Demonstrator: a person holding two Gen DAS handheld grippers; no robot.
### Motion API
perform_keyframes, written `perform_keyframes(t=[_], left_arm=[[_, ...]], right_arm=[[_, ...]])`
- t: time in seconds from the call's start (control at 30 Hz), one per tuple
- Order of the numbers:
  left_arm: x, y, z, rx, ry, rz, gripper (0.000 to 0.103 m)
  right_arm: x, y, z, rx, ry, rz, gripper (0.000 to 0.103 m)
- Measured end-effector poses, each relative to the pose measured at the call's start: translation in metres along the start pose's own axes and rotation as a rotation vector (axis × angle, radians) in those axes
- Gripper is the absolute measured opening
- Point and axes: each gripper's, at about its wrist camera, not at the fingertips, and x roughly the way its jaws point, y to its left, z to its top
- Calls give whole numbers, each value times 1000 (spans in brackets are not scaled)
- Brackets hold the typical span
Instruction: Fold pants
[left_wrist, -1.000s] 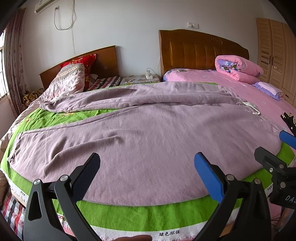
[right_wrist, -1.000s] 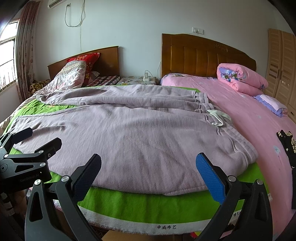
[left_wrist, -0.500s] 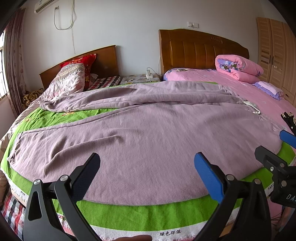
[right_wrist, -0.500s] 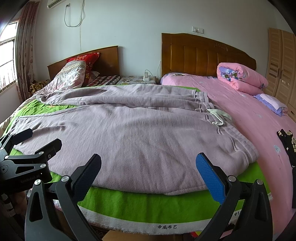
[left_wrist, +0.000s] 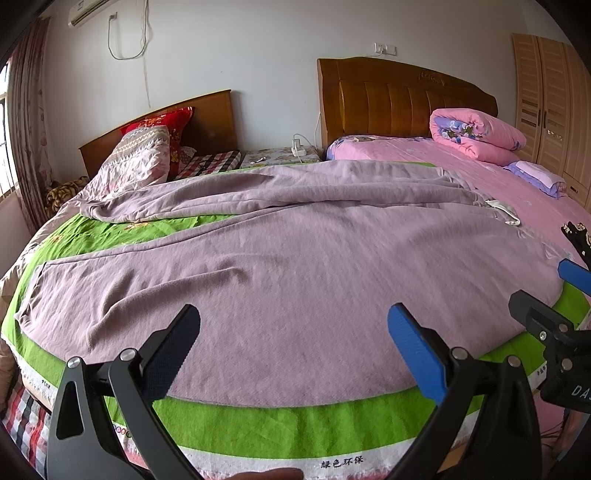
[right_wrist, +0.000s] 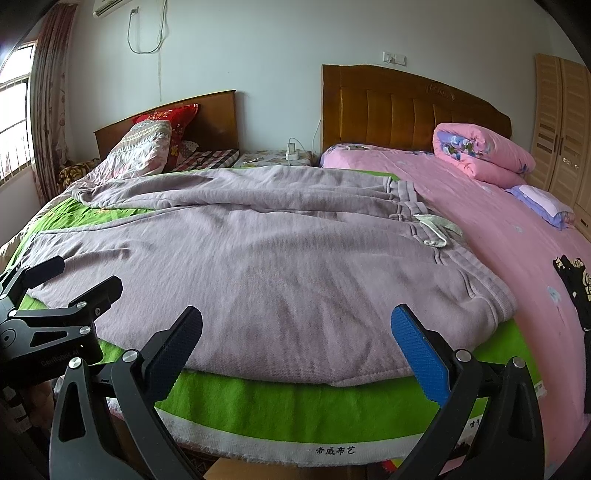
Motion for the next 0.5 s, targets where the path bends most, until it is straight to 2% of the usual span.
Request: perform_keyframes(t=[0.3,0.5], left_arm=[[0,1,-1,10,-1,4,102],[0,-2,1,51,-7,11,102]], right_arm=[[0,0,0,-1,2,-2,99],[1,-2,-1,6,2,3,99]])
